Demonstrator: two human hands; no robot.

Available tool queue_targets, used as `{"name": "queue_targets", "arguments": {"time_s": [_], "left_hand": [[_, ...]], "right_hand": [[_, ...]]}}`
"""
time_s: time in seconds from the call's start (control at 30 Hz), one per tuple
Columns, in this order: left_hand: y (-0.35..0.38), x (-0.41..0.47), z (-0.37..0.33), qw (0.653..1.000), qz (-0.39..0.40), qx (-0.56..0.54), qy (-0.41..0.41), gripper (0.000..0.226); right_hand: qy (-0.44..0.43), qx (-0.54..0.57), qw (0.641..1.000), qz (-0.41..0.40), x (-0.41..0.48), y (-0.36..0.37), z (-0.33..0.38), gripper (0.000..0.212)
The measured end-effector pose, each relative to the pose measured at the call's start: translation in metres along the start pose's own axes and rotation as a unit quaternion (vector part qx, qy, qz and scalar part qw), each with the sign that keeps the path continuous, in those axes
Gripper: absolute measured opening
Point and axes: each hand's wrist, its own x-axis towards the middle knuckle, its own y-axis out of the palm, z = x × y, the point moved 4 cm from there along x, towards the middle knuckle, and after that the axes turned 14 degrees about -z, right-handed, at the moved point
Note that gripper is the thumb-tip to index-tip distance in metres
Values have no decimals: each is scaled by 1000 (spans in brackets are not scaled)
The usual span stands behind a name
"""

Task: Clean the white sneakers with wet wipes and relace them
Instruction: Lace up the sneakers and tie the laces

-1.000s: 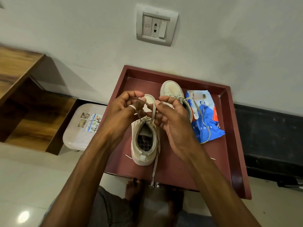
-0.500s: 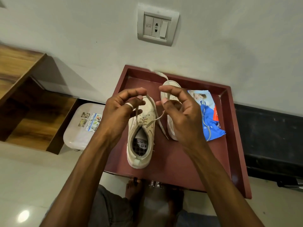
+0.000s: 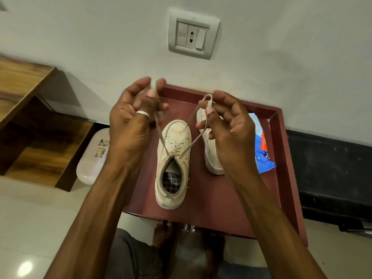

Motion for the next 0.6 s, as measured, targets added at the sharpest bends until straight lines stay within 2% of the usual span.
{"name": "queue_targets", "arguments": {"time_s": [0.13, 0.3, 0.47, 0.6], "left_hand": [[12, -10, -2, 993, 56, 93, 45, 25], [15, -12, -5, 984, 108, 117, 79, 22], [20, -14, -6, 970, 144, 146, 134, 24], [22, -14, 4, 956, 174, 181, 154, 26]], "right_hand": [[53, 12, 999, -6, 0, 6, 2, 23], [157, -7, 987, 23, -5, 3, -3, 14], [169, -71, 980, 76, -6, 3, -8, 12], [185, -9, 977, 103, -5, 7, -7, 17]]}}
